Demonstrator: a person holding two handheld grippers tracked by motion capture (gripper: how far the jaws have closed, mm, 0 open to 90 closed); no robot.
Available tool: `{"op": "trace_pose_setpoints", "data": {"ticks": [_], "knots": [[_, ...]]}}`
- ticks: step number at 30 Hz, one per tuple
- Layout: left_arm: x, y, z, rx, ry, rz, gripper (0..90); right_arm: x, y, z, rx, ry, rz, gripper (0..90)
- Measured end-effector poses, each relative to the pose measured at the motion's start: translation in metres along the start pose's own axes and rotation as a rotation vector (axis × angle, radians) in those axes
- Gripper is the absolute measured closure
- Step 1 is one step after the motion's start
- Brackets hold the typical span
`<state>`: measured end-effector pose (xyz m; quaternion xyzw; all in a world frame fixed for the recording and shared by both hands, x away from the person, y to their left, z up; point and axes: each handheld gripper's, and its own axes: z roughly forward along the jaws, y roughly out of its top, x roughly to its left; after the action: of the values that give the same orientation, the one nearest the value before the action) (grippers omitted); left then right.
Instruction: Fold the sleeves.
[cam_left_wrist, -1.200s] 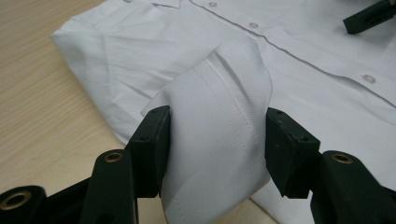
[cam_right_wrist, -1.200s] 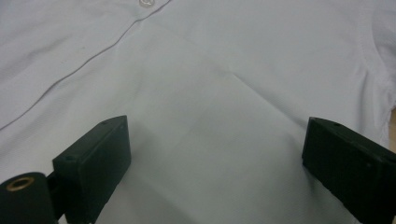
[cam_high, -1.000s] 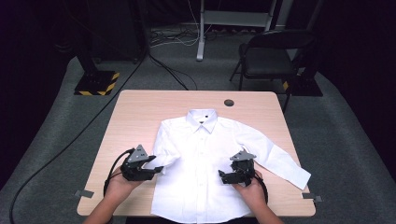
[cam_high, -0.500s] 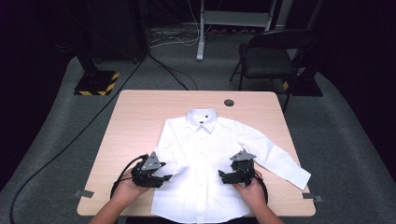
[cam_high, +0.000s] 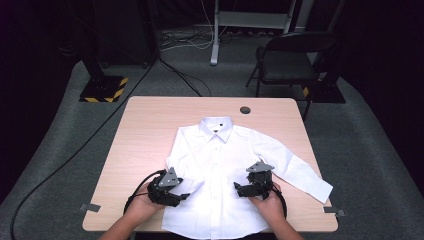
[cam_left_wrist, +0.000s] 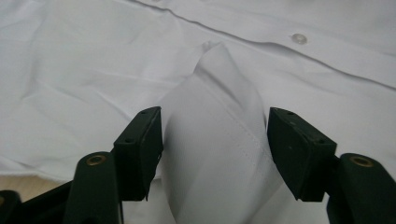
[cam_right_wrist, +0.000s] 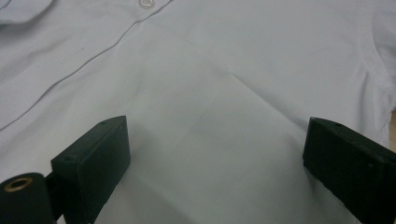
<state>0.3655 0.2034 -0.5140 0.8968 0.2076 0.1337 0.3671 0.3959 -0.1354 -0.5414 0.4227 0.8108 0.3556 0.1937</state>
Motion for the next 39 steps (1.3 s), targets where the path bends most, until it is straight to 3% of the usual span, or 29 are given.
{"op": "trace_pose_setpoints", "data": {"ticks": [8, 13, 18, 20, 22, 24, 30, 35, 39], "knots": [[-0.008, 0.003, 0.004, -0.012, -0.051, -0.014, 29.2, 0.000, 0.000, 0.000, 0.001, 0.000, 0.000, 6.4], [-0.002, 0.005, -0.005, -0.053, -0.017, -0.032, 24.5, 0.000, 0.000, 0.000, 0.001, 0.000, 0.000, 6.4], [0.015, -0.004, -0.010, -0.069, 0.006, -0.132, 21.0, 0.000, 0.000, 0.000, 0.000, 0.001, -0.001, 6.3], [0.019, -0.009, -0.008, -0.066, -0.010, -0.169, 20.5, 0.000, 0.000, 0.000, 0.001, 0.001, 0.000, 6.3], [0.020, -0.011, -0.004, -0.044, -0.052, -0.195, 19.7, 0.000, 0.000, 0.001, 0.001, 0.000, 0.000, 6.3], [0.021, -0.013, 0.001, -0.022, -0.083, -0.205, 19.4, 0.000, 0.001, 0.001, 0.001, 0.001, -0.001, 6.2], [0.018, -0.012, 0.005, -0.011, -0.137, -0.208, 20.3, 0.000, 0.001, 0.001, 0.001, 0.001, -0.001, 6.2], [0.006, -0.004, 0.005, -0.019, -0.184, -0.163, 20.6, 0.000, 0.001, 0.001, 0.001, 0.001, -0.001, 6.2], [0.001, 0.002, 0.003, -0.030, -0.190, -0.146, 20.3, 0.000, 0.001, 0.001, 0.001, 0.001, -0.001, 6.3]]}}
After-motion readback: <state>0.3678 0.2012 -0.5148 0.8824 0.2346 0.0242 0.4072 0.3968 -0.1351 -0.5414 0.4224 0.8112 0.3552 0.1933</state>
